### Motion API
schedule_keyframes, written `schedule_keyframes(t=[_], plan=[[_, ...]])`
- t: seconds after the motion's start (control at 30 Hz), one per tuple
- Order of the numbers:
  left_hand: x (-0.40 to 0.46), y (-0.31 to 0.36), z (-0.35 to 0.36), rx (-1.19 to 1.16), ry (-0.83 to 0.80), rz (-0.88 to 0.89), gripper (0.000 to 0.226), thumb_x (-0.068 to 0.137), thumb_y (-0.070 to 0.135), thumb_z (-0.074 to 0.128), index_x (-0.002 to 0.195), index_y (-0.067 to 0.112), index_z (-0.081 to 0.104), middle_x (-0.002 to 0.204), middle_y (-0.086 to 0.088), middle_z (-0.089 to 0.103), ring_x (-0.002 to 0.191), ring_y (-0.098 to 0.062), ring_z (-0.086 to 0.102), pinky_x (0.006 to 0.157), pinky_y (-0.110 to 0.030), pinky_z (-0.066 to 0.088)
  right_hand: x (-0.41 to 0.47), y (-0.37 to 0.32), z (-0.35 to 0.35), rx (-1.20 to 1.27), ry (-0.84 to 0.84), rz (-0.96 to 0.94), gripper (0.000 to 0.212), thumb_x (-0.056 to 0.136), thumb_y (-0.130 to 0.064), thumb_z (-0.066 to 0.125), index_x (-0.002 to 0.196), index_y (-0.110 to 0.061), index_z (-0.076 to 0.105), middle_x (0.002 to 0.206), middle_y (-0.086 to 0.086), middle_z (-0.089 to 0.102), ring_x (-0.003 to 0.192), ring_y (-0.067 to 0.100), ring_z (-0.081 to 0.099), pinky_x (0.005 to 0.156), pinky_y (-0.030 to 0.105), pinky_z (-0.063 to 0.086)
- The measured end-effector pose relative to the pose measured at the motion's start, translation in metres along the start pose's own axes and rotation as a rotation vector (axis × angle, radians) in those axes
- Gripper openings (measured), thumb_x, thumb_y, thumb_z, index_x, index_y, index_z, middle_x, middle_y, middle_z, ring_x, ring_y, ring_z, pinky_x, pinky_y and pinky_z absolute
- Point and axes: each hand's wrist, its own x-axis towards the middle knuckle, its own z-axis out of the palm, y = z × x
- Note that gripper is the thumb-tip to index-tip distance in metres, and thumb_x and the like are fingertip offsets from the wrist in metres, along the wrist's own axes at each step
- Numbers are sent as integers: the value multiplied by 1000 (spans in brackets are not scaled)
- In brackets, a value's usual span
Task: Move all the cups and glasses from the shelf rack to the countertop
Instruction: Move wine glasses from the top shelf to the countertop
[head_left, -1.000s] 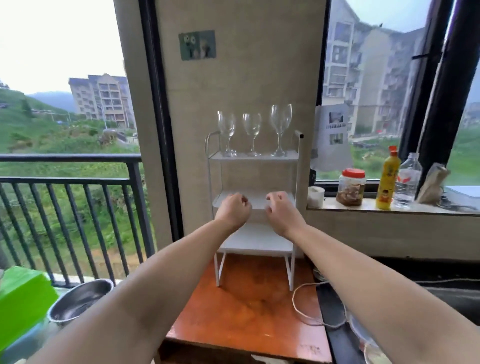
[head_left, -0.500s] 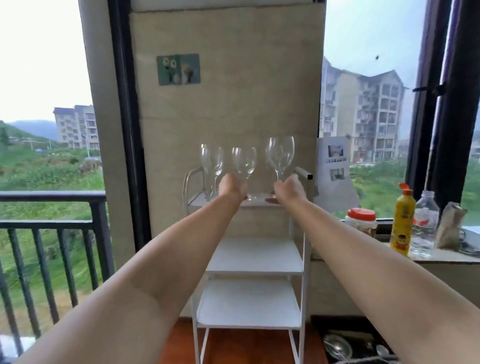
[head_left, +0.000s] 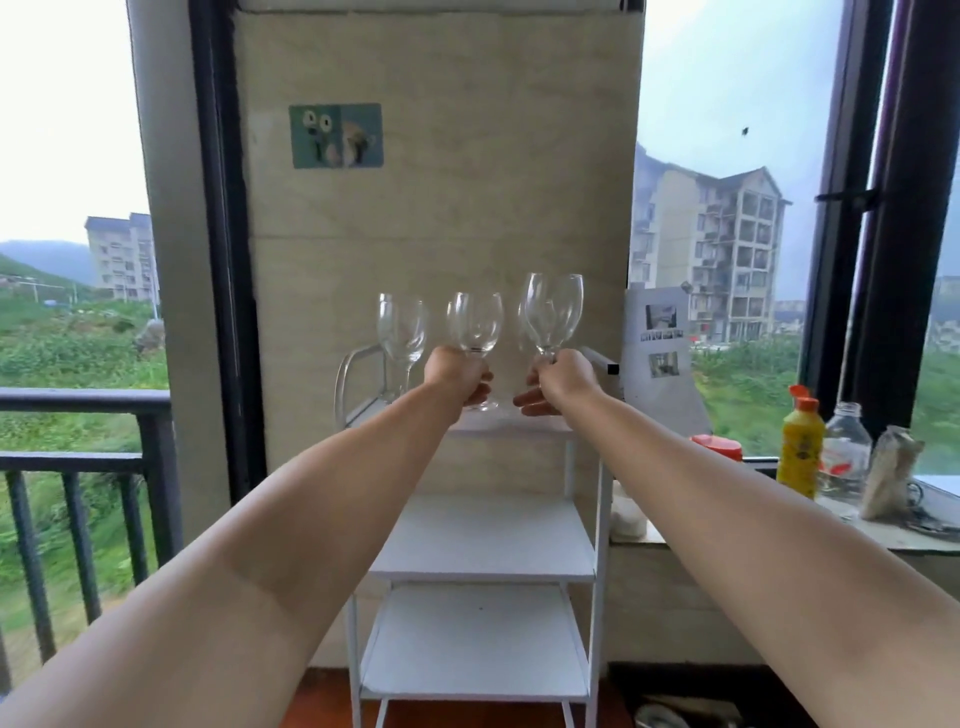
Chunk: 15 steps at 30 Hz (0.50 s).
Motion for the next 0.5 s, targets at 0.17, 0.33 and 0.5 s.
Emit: schedule_keyframes(t=[0.17,0.33,0.5], plan=[[-28,17,-15,6,-5,71,25,89,0,57,65,6,55,65,-5,59,45,-13,52,34,-15,41,-28,-15,0,28,-7,-91,24,103,-19,36,111,0,49,90,10,58,49,21,64,35,22,48],[-72,18,-37,-9,18,73,23,89,2,56,66,8,55,65,-4,59,43,-11,51,32,-13,36,-76,-18,4,-3,23,-149,24,103,-23,36,100,-3,49,82,5,58,32,9,59,31,19,45],[-123,5,-60,-64,8,12,26,91,1,55,66,6,54,64,-4,57,23,-1,45,30,-10,33,-128,-8,6,-54,71,-190,28,104,-24,32,97,-2,49,69,5,57,27,4,53,30,17,42]])
